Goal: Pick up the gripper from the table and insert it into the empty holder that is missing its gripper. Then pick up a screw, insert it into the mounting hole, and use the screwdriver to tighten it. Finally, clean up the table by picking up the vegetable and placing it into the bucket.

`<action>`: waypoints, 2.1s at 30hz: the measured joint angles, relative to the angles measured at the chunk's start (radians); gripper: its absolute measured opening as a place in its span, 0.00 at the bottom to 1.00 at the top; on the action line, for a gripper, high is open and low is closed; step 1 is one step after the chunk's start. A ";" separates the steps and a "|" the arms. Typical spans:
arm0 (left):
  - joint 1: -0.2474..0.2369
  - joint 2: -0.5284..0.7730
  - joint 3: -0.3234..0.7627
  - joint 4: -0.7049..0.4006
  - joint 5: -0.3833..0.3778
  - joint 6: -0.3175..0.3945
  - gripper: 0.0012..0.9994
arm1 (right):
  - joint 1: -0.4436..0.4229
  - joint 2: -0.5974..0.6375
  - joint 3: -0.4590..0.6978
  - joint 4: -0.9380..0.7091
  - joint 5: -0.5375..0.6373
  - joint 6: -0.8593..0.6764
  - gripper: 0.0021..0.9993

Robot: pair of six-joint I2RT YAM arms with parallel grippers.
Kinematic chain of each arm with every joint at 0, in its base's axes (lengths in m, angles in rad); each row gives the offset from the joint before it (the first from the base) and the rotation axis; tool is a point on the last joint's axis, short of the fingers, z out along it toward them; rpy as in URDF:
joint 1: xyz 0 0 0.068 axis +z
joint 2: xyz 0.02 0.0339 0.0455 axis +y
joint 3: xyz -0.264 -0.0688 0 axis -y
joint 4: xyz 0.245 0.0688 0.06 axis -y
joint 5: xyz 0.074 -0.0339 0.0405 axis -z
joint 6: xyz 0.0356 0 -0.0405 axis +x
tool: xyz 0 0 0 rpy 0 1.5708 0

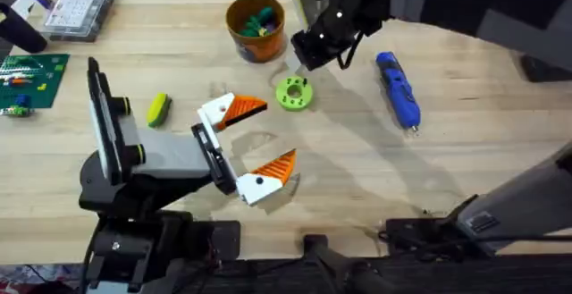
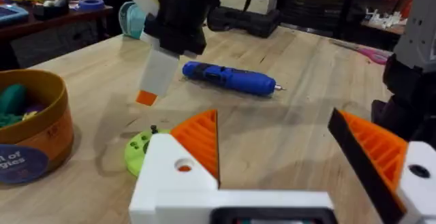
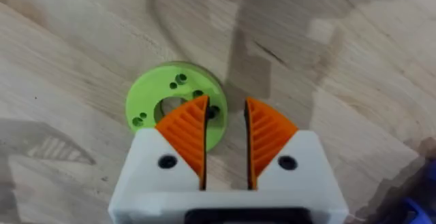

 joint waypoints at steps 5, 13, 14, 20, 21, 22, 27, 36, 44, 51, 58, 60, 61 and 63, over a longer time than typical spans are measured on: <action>0.000 0.000 0.000 0.000 0.000 0.000 0.99 | -0.027 0.026 0.000 0.010 -0.004 -0.005 0.30; 0.000 0.000 0.000 -0.013 0.000 0.000 0.99 | -0.039 0.092 0.000 0.024 -0.004 -0.007 0.30; 0.000 0.000 0.000 -0.018 0.000 0.000 0.99 | -0.039 0.099 0.000 0.025 -0.004 -0.007 0.30; 0.000 0.000 0.000 -0.023 0.000 0.000 0.99 | -0.039 0.119 0.000 0.029 -0.005 -0.007 0.30; 0.000 0.000 0.000 -0.023 0.000 0.000 0.99 | -0.039 0.122 0.000 0.029 -0.008 -0.008 0.30; 0.000 0.000 0.000 -0.023 0.000 0.000 0.99 | -0.039 0.127 0.000 0.029 -0.012 -0.007 0.30; 0.000 0.000 0.000 -0.023 0.000 0.000 0.99 | -0.039 0.133 0.000 0.024 -0.032 -0.007 0.30; 0.000 0.000 0.000 -0.023 0.000 0.000 0.99 | -0.039 0.133 0.000 0.007 -0.054 -0.007 0.30; 0.000 0.000 0.000 -0.023 0.000 0.000 0.99 | -0.039 0.133 0.007 -0.003 -0.056 -0.008 0.30; 0.000 0.000 0.000 -0.023 0.000 0.000 0.99 | -0.039 0.133 0.018 -0.031 -0.056 -0.008 0.30; 0.000 0.000 0.000 -0.023 0.000 0.000 0.99 | -0.028 0.133 0.051 -0.049 -0.056 -0.008 0.30; 0.000 0.000 0.000 -0.023 0.000 0.000 0.99 | -0.023 0.133 0.056 -0.051 -0.056 -0.008 0.30; 0.000 0.000 0.000 -0.023 0.000 0.000 0.99 | -0.021 0.133 0.056 -0.053 -0.056 -0.008 0.30; 0.000 0.000 0.000 -0.023 0.000 0.000 0.99 | -0.016 0.133 0.056 -0.055 -0.056 -0.007 0.30</action>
